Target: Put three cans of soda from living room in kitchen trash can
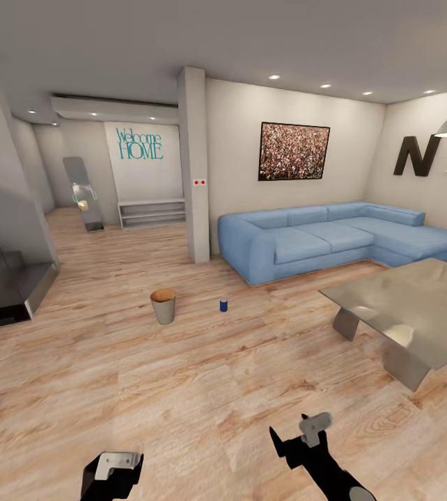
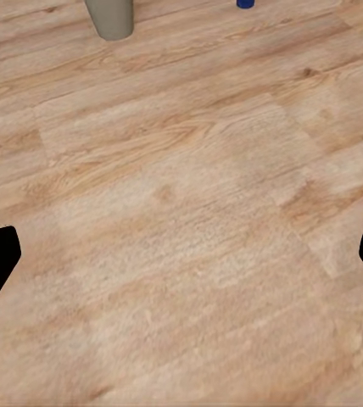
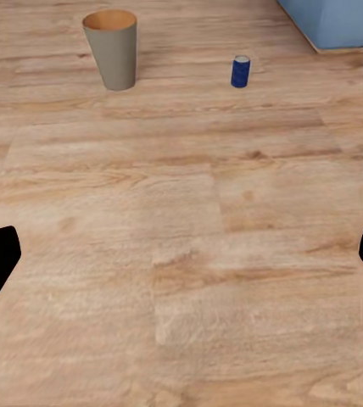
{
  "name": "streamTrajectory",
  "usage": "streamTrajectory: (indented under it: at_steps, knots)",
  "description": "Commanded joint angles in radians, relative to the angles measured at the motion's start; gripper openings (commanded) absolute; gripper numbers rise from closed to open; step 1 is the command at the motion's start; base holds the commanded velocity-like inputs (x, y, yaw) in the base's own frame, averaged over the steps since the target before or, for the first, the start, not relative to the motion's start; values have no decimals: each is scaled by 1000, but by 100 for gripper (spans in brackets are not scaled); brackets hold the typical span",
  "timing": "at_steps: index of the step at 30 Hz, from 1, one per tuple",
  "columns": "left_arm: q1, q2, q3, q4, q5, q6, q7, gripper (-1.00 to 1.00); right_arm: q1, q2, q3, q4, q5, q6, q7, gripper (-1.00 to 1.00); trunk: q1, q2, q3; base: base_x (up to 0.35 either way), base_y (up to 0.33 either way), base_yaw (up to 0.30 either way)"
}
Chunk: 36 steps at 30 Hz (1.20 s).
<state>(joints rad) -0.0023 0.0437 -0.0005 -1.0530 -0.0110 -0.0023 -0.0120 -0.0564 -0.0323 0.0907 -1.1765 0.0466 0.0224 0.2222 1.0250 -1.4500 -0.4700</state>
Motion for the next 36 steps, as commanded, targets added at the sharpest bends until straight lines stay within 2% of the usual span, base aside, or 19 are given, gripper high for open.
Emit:
streamTrajectory:
  at_steps: [1,7,16,20,27,36]
  knots:
    - [0,0,-1,17,0,-17,0,100,1,-1,0,2,0,-16,0,100,0,0,0,0,0,0]
    - [0,2,-2,73,-1,-70,0,100,7,-5,-2,2,0,-67,0,100,0,0,0,0,0,0]
    - [1,17,0,97,-2,-123,0,100,11,-29,-2,-9,1,-85,1,100,0,0,0,0,0,0]
    - [1,21,0,113,-1,-132,0,100,11,-41,-2,-10,-2,-87,1,100,0,0,0,0,0,0]
    - [0,23,-1,148,2,-140,0,100,12,-77,-3,-9,-9,-89,0,100,0,0,0,0,0,0]
    - [-1,23,-2,152,3,-142,1,100,13,-87,-3,-8,-11,-90,-3,100,0,0,0,43,1,0]
